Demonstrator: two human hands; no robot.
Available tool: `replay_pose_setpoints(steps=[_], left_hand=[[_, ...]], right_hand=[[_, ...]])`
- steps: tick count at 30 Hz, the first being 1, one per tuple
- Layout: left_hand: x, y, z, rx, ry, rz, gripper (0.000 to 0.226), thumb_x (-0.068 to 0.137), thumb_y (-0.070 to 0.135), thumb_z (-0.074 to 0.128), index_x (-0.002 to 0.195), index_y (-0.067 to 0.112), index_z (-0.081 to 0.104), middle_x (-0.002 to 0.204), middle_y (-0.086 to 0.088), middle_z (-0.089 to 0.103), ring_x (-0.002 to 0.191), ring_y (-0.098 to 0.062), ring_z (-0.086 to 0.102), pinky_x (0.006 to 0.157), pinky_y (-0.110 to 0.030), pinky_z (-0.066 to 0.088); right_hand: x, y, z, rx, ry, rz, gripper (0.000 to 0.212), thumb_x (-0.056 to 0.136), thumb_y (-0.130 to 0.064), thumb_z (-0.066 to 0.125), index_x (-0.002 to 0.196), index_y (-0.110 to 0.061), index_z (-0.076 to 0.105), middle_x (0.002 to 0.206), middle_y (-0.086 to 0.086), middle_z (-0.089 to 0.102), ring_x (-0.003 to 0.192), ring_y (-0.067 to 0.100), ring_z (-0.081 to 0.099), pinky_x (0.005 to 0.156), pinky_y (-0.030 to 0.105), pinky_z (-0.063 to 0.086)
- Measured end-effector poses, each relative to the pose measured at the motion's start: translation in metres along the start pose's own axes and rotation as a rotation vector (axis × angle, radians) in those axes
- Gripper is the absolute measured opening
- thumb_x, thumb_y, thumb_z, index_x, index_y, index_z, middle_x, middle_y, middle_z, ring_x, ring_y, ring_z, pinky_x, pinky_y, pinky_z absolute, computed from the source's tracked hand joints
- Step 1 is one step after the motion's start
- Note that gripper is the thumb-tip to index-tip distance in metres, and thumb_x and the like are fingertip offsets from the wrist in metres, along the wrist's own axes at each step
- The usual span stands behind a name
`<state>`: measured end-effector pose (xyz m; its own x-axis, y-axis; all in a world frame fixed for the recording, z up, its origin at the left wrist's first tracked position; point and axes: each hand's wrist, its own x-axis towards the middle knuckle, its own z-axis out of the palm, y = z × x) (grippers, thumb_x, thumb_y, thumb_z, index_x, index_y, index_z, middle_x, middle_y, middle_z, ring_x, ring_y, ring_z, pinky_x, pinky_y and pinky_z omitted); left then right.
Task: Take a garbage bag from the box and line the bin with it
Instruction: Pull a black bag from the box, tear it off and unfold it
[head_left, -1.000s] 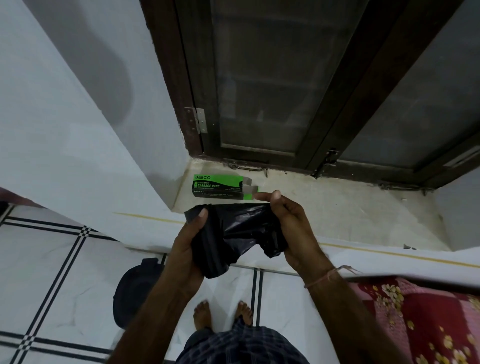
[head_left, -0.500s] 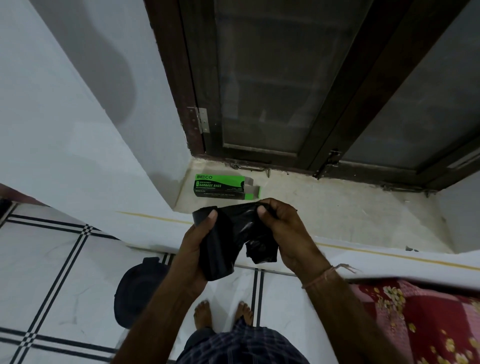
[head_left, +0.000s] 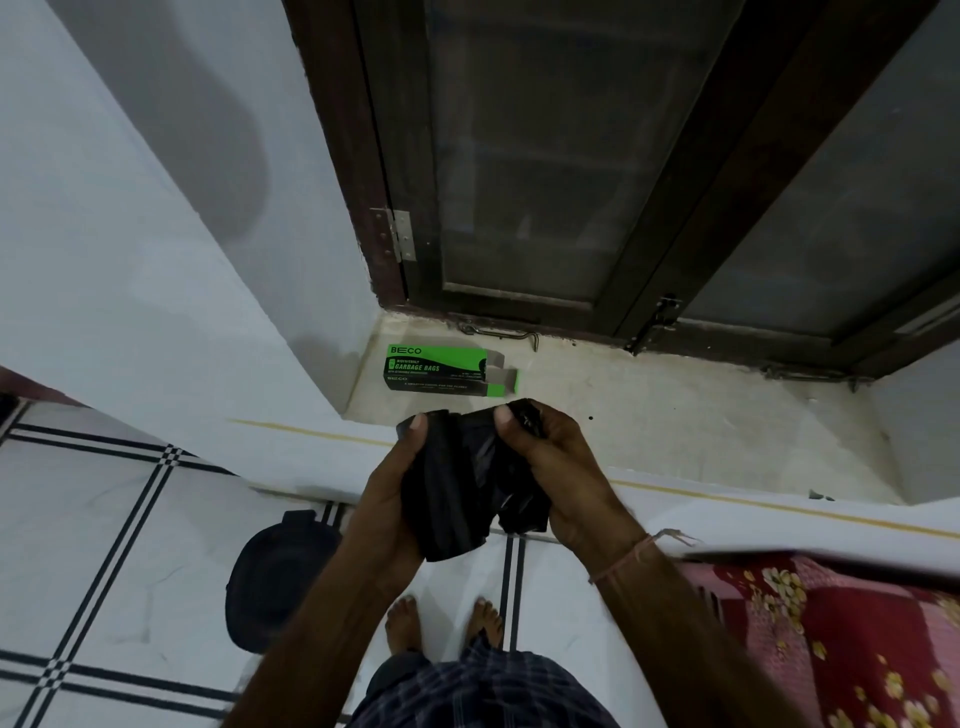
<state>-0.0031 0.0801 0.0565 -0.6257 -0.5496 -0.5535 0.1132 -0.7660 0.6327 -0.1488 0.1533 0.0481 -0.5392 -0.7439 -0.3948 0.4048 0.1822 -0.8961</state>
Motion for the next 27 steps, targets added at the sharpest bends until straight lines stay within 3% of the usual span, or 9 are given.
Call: replay_pose_setpoints(steps=[4,8,12,16,21,24,27], left_hand=[[0.002,0.0,0.0,0.011,0.021,-0.033,0.05,0.097,0.05,0.051,0.124,0.014,0.072,0.124,-0.017,0.073,0.106,-0.034,0.073,0.092,-0.051,0.054],[0.004,-0.001,0.001,0.011,0.008,-0.015,0.045,0.092,0.049,0.055,0.115,0.017,0.078,0.116,-0.014,0.076,0.097,-0.029,0.075,0.097,-0.052,0.051],[0.002,0.0,0.007,0.041,0.002,-0.022,0.043,0.094,0.047,0.052,0.109,0.018,0.08,0.117,-0.014,0.076,0.099,-0.027,0.075,0.091,-0.045,0.055],[0.001,-0.001,0.012,0.053,-0.001,-0.017,0.041,0.095,0.045,0.051,0.112,0.019,0.078,0.12,-0.015,0.075,0.101,-0.028,0.075,0.081,-0.04,0.061],[0.0,0.0,0.012,0.032,-0.007,0.004,0.041,0.089,0.046,0.055,0.108,0.02,0.079,0.114,-0.012,0.076,0.094,-0.024,0.076,0.082,-0.04,0.062],[0.0,0.0,0.01,0.006,-0.02,0.007,0.041,0.088,0.047,0.054,0.097,0.02,0.084,0.107,-0.01,0.078,0.088,-0.023,0.077,0.077,-0.039,0.062],[0.0,0.0,0.009,0.005,-0.012,0.006,0.041,0.087,0.048,0.055,0.098,0.021,0.084,0.107,-0.011,0.078,0.088,-0.024,0.077,0.08,-0.041,0.057]], right_hand=[[0.002,-0.002,0.0,0.011,0.049,-0.012,0.013,0.099,-0.008,0.063,0.089,-0.008,0.072,0.074,0.001,0.075,0.069,0.014,0.072,0.065,0.025,0.057],[0.003,-0.004,0.0,0.032,0.064,-0.004,0.017,0.101,-0.007,0.058,0.097,-0.006,0.074,0.08,0.005,0.076,0.073,0.016,0.072,0.069,0.027,0.058],[0.001,-0.001,0.002,0.049,0.023,0.006,0.022,0.103,-0.017,0.056,0.103,-0.005,0.075,0.088,0.009,0.077,0.079,0.017,0.073,0.074,0.029,0.058],[-0.003,-0.003,0.0,0.064,-0.077,-0.028,0.047,0.089,-0.039,0.065,0.113,0.001,0.073,0.103,0.02,0.076,0.093,0.025,0.073,0.088,0.038,0.059],[0.0,-0.002,-0.001,-0.032,-0.062,-0.046,0.024,0.085,-0.012,0.079,0.106,0.0,0.077,0.101,0.021,0.078,0.088,0.025,0.073,0.082,0.034,0.059],[0.001,-0.002,-0.002,0.002,-0.024,-0.025,0.013,0.085,-0.006,0.078,0.094,0.003,0.076,0.084,0.018,0.076,0.075,0.023,0.072,0.073,0.032,0.06],[-0.001,-0.004,-0.001,0.033,-0.016,0.0,0.004,0.086,-0.007,0.077,0.087,-0.003,0.075,0.076,0.01,0.074,0.066,0.019,0.07,0.066,0.029,0.058]])
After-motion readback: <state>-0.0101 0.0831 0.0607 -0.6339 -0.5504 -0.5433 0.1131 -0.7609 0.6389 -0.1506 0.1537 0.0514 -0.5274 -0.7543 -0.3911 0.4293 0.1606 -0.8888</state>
